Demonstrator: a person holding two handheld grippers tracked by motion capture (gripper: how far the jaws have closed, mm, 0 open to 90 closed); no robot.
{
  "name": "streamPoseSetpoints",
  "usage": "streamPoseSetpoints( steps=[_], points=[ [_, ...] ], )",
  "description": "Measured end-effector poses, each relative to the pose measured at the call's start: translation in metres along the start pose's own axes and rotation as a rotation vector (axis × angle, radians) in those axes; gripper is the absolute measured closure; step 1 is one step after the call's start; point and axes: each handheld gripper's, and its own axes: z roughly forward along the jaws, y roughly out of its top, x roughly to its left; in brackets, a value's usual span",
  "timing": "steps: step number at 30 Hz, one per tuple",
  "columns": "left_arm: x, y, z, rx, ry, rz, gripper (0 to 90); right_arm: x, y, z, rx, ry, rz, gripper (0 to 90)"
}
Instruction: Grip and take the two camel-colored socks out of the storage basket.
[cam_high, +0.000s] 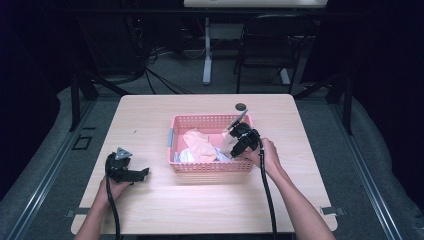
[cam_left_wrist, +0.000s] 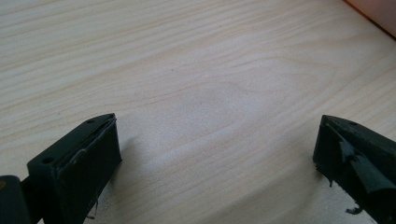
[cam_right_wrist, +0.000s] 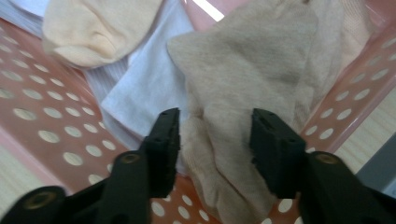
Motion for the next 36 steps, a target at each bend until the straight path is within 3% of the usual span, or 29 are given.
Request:
streamPoseSetpoints(
  steps=[7,10,26,30,35,36],
  points=[
    [0.0,0.0,0.0,0.0,0.0,0.0,0.4,-0.004,-0.002,0.0,0.03,-0.026,0.003,78.0],
    [0.0,0.0,0.0,0.0,0.0,0.0,0.4,-0.004,-0.004,-0.002,0.011,-0.028,0.009,85.6],
    [0.0,0.0,0.0,0.0,0.0,0.0,0.4,-0.004,-0.005,-0.025,-0.073,-0.02,-0.005,88.2],
    [0.0,0.0,0.0,0.0,0.0,0.0,0.4,-0.006,-0.006,-0.028,-0.104,-0.011,0.019,88.3],
    [0.0,0.0,0.0,0.0,0.0,0.0,0.4,-0.008,-0.004,-0.039,-0.112,-0.01,0.012,88.3],
    [0.0,0.0,0.0,0.0,0.0,0.0,0.4,-0.008,-0.004,-0.041,-0.137,-0.008,0.022,88.3]
  ],
)
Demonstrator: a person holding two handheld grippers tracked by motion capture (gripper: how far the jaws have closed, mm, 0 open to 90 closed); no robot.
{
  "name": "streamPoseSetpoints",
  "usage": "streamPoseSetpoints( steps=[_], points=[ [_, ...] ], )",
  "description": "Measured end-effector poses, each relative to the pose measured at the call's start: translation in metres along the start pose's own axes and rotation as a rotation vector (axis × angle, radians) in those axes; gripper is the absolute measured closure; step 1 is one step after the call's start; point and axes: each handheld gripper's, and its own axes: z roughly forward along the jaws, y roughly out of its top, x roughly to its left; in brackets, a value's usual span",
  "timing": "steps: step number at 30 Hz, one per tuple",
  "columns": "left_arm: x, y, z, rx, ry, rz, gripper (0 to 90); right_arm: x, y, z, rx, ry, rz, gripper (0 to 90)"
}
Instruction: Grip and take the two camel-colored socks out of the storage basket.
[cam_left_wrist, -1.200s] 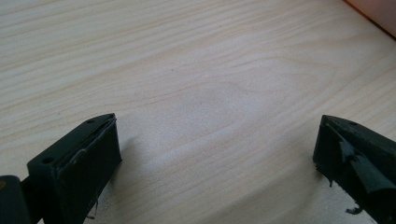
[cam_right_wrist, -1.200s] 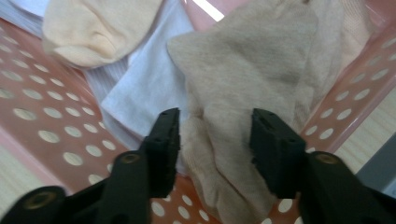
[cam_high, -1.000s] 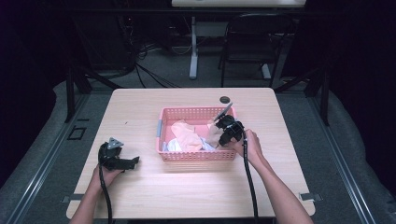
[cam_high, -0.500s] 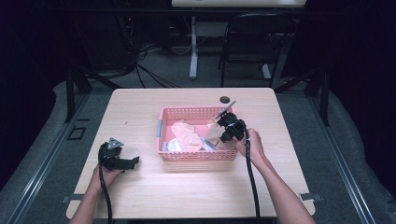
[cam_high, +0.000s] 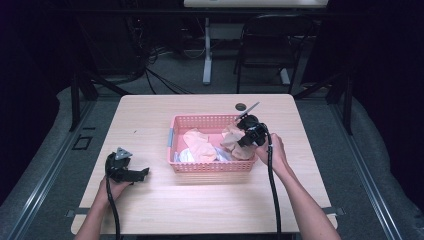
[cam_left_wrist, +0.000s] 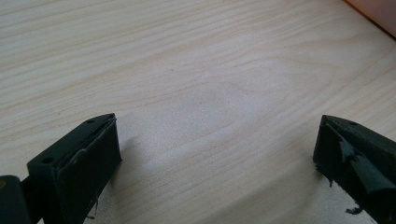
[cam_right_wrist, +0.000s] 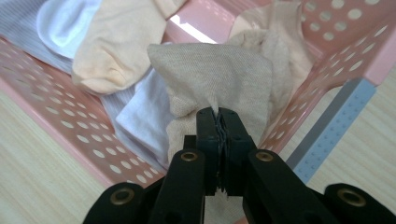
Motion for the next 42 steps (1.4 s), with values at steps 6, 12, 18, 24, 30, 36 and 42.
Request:
streamPoseSetpoints(
  steps=[6,12,18,24,30,36,42],
  points=[
    [0.0,0.0,0.0,0.0,0.0,0.0,0.4,-0.001,0.006,-0.017,-0.027,-0.003,-0.009,88.4],
    [0.0,0.0,0.0,0.0,0.0,0.0,0.4,-0.003,0.012,-0.034,-0.059,-0.005,-0.013,88.5],
    [0.0,0.0,0.0,0.0,0.0,0.0,0.4,-0.002,0.019,-0.049,-0.086,-0.01,-0.02,88.4],
    [0.0,0.0,0.0,0.0,0.0,0.0,0.4,0.003,0.026,-0.062,-0.117,-0.011,-0.02,88.5],
    [0.0,0.0,0.0,0.001,0.0,0.002,0.4,0.005,0.03,-0.073,-0.146,-0.021,-0.033,88.6],
    [0.0,0.0,0.0,0.0,0.0,0.0,0.4,0.001,0.026,-0.08,-0.153,-0.032,-0.035,88.6],
    [0.0,0.0,0.0,0.0,0.0,0.0,0.4,-0.011,0.017,-0.091,-0.169,-0.048,-0.01,88.6]
  ],
)
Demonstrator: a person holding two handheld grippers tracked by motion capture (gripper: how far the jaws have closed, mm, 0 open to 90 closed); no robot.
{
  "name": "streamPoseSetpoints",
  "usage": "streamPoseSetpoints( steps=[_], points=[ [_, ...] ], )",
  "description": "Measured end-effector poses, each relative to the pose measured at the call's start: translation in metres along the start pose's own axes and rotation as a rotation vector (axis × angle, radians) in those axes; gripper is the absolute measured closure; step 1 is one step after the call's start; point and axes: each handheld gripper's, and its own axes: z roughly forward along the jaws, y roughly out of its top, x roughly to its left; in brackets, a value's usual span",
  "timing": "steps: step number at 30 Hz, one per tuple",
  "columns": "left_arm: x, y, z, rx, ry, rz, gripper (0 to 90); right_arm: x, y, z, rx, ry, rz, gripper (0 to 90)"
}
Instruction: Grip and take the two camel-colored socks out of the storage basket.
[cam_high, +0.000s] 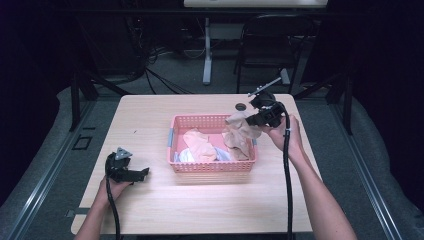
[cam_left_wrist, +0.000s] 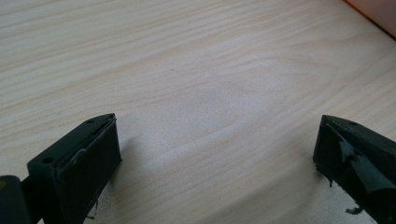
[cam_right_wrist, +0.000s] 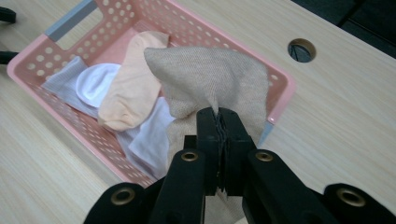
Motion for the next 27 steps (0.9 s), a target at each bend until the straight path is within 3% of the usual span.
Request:
streamPoseSetpoints(
  steps=[16,27],
  points=[
    [0.0,0.0,0.0,0.0,0.001,0.0,0.4,-0.06,-0.049,-0.031,-0.026,-0.085,0.132,88.6],
    [0.0,0.0,0.0,0.001,0.001,0.0,0.4,-0.097,-0.091,-0.031,-0.02,-0.125,0.244,88.6]
  ],
)
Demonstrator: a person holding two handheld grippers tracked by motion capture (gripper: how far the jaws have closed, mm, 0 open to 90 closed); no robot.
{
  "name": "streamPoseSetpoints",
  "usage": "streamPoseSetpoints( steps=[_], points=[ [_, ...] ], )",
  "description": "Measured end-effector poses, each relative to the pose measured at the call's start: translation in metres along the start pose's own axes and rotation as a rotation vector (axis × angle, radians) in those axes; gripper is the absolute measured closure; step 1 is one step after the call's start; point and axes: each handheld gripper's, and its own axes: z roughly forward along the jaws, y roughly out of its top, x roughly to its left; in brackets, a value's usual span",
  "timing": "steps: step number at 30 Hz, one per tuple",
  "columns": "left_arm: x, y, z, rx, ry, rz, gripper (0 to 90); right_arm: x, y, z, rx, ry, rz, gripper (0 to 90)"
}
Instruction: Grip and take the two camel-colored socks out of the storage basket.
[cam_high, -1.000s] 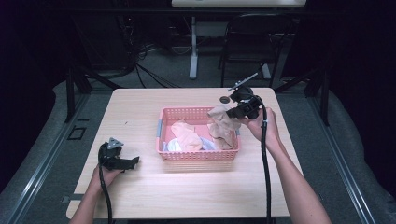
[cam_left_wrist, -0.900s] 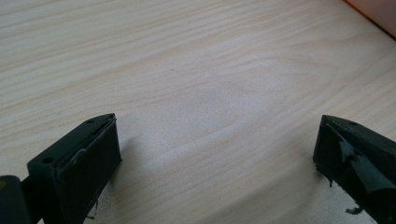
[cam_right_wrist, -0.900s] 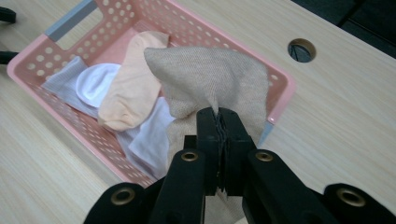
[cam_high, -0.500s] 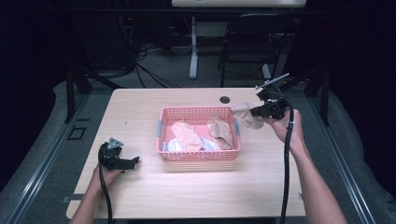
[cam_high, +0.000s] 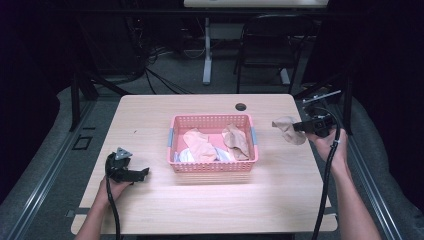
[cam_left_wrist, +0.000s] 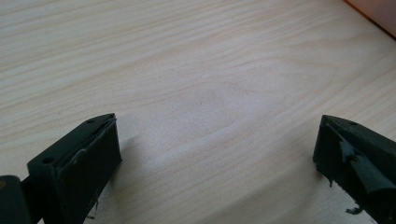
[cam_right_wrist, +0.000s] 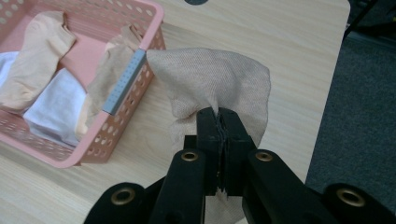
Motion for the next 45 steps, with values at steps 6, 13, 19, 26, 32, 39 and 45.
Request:
streamPoseSetpoints(
  steps=[6,13,19,26,32,39,45],
  points=[
    [0.0,0.0,0.0,-0.001,0.0,0.0,0.4,-0.017,-0.017,0.015,0.022,-0.006,0.051,88.7],
    [0.0,0.0,0.0,-0.001,0.0,0.0,0.4,-0.027,-0.026,0.029,0.056,-0.014,0.08,88.7],
    [0.0,0.0,0.0,-0.001,0.0,0.0,0.4,-0.03,-0.031,0.037,0.086,-0.012,0.091,88.6],
    [0.0,0.0,0.0,-0.001,0.0,0.0,0.4,-0.027,-0.033,0.049,0.13,-0.019,0.08,88.6],
    [0.0,0.0,0.0,-0.001,-0.001,0.001,0.4,-0.024,-0.035,0.059,0.18,-0.023,0.064,88.6],
    [0.0,0.0,0.0,-0.001,-0.001,0.001,0.4,-0.023,-0.039,0.069,0.212,-0.024,0.068,88.4],
    [0.0,0.0,0.0,0.0,-0.002,0.004,0.4,-0.022,-0.04,0.074,0.237,-0.021,0.066,88.2]
  ],
)
